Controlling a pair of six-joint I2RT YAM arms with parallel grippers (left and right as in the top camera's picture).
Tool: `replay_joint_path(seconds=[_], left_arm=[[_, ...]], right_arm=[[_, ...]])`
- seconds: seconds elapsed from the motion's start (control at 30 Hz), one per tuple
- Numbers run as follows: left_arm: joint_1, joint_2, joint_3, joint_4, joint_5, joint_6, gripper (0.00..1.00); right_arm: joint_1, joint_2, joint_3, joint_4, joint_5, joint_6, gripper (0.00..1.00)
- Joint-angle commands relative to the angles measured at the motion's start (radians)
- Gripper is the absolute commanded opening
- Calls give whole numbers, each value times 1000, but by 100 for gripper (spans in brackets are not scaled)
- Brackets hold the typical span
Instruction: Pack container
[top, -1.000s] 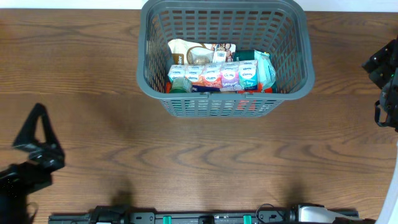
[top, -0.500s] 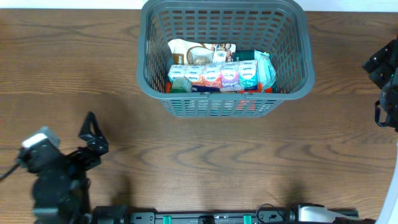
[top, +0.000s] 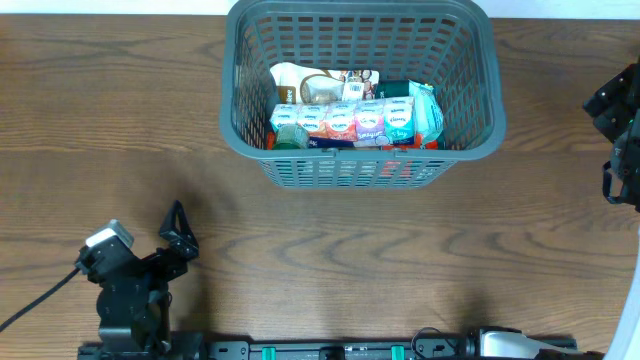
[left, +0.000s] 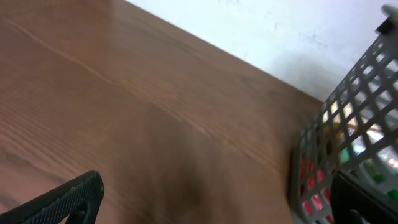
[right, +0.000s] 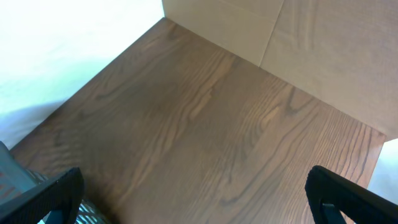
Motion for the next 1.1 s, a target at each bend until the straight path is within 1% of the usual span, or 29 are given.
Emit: replay_joint_path(seconds=[0.0,0.2,0.33,0.6,1.07], left_arm=[[6,-43,-36,6,17,-5,99],[8,-93,-83,5,29,-5,99],[37,-118,-123,5,84,-5,99],[58,-118,-133,2,85,14,99],[58,-118,-233,13,89,15,99]], right_arm=[[-8,-3,0,-2,8,13,99],[-8,-3,0,-2,8,13,99],[-8,-3,0,-2,8,13,99],[-8,-3,0,-2,8,13,99],[-8,-3,0,-2,8,13,99]])
